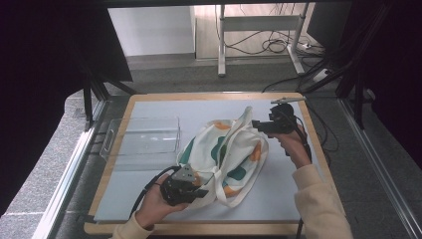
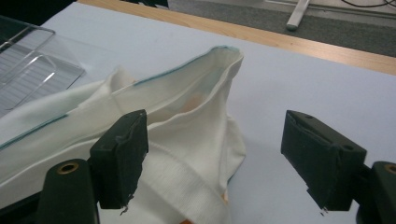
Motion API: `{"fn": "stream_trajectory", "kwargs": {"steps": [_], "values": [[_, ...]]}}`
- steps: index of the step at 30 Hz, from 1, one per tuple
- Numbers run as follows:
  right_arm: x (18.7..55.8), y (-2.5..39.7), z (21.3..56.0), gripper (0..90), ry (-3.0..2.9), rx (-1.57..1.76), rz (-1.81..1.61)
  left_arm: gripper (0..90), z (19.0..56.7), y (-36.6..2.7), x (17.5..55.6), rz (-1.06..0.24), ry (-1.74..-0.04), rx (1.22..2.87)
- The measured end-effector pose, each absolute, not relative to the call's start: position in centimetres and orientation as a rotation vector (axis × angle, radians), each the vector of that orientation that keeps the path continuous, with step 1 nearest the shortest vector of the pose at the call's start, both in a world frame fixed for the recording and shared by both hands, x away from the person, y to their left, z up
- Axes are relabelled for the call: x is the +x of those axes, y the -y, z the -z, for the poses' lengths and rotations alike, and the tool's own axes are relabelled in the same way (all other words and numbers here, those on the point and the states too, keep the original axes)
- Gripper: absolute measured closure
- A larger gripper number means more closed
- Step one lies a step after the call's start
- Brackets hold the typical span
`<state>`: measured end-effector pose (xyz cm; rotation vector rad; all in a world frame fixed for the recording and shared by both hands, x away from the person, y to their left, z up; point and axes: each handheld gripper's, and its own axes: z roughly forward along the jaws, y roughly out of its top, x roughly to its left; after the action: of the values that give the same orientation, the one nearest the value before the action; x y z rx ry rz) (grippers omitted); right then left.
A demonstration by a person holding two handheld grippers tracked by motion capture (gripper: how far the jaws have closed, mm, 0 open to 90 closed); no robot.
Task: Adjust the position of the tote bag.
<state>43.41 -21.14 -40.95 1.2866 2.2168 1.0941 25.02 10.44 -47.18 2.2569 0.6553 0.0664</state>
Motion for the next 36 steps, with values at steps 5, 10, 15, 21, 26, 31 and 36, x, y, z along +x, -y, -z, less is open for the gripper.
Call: {"fn": "stream_trajectory", "kwargs": {"steps": [5,10,15,21,26,31,36], "values": [[44.6,20.9,41.3,23.2,-2.216,1.326,-1.09,84.3,47.2,-10.5,25.1,-0.068,-0.646,2.265],[45.9,19.8,41.5,23.0,-2.227,1.354,-1.078,84.3,47.2,-10.4,25.0,-0.066,-0.654,2.26],[46.6,18.4,40.9,23.0,-2.227,1.351,-1.078,84.3,47.2,-10.4,25.0,-0.065,-0.657,2.259],[47.6,17.4,40.6,24.4,-2.21,1.399,-1.036,84.3,47.3,-10.3,24.9,-0.066,-0.659,2.247],[48.4,16.7,41.2,25.2,-2.195,1.456,-1.008,84.3,47.3,-10.3,24.9,-0.067,-0.657,2.248],[48.9,16.0,41.9,26.0,-2.207,1.478,-0.978,84.3,47.3,-10.3,24.9,-0.069,-0.656,2.25],[49.1,15.6,42.6,29.9,-2.229,1.509,-0.963,84.3,47.4,-10.3,24.9,-0.069,-0.655,2.251]]}}
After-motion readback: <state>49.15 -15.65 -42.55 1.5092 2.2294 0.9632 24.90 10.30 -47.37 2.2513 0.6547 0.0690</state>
